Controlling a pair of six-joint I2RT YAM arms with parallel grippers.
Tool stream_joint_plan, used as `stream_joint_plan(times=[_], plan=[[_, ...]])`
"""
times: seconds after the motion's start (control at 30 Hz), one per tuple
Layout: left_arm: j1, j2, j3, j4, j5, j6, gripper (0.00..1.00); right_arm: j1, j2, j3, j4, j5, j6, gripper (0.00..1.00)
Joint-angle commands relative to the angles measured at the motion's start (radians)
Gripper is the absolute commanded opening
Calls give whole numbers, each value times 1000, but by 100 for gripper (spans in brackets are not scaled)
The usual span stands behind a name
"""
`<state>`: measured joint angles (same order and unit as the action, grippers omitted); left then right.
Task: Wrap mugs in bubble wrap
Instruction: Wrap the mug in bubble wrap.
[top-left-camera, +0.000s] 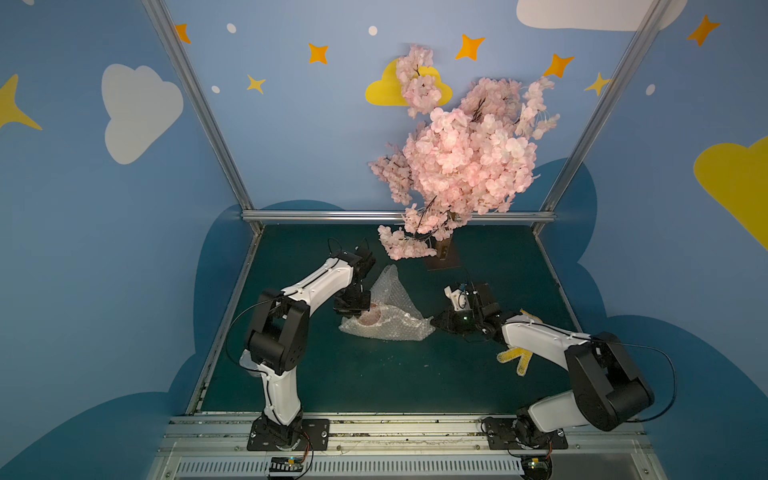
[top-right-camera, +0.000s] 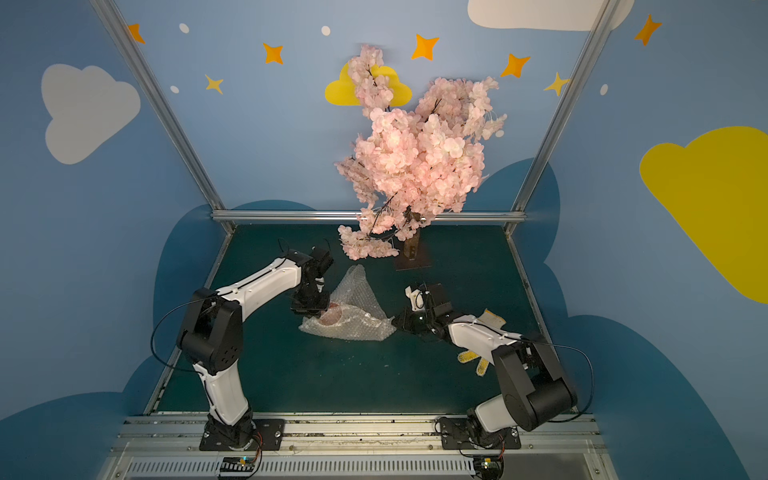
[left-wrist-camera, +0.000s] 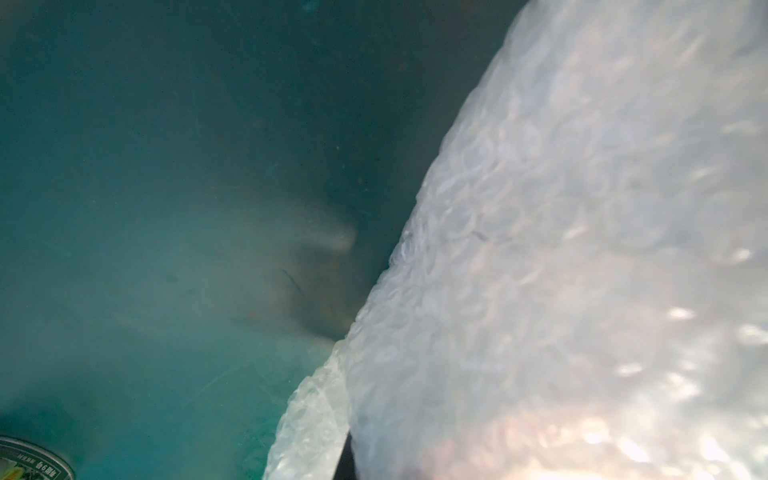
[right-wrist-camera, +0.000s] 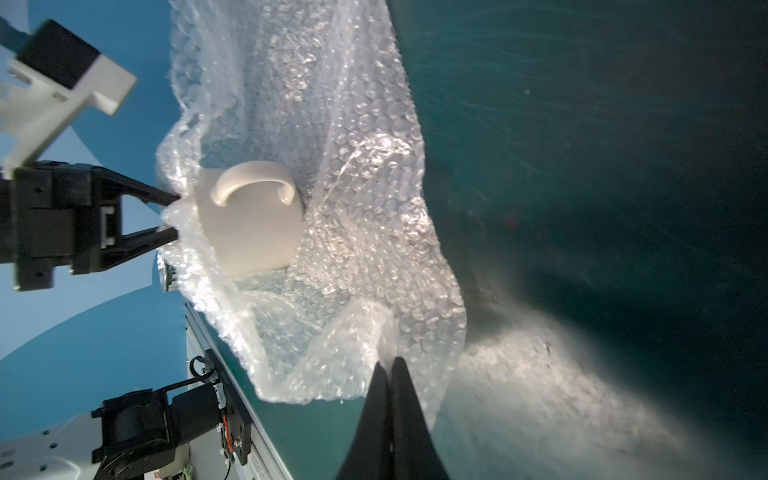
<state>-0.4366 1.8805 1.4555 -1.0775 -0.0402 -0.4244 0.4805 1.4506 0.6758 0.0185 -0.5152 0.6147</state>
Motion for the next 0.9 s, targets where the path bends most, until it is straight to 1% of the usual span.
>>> stream_joint_plan(times=[0.0, 0.07, 0.2, 0.27, 0.33, 0.4, 0.5, 0.6, 0.87], plan=[[5, 7, 18, -47, 3, 22, 3, 19, -54, 50, -18, -92, -60, 0], [3, 11, 20, -50, 6, 30, 3, 37, -86, 70, -38, -106, -78, 0], [-3, 19, 27, -51, 5, 37, 3, 81, -118, 118, -34, -202, -90, 0], [-12, 24, 36, -49, 11, 39, 3, 114, -101, 170, -51, -240, -103, 0], [-24, 32, 49, -56, 16, 41, 3, 148, -69, 225, -87, -242, -119, 0], [-35, 37, 59, -54, 25, 44, 3, 178, -30, 268, -81, -246, -120, 0], [-43, 39, 60, -42, 40, 46, 3, 217, 42, 323, -58, -230, -108, 0], [-48, 39, 55, -37, 40, 53, 3, 251, 107, 362, -9, -184, -80, 0], [-53, 17, 22, 15, 72, 71, 3, 289, 291, 466, 64, -52, 8, 0]])
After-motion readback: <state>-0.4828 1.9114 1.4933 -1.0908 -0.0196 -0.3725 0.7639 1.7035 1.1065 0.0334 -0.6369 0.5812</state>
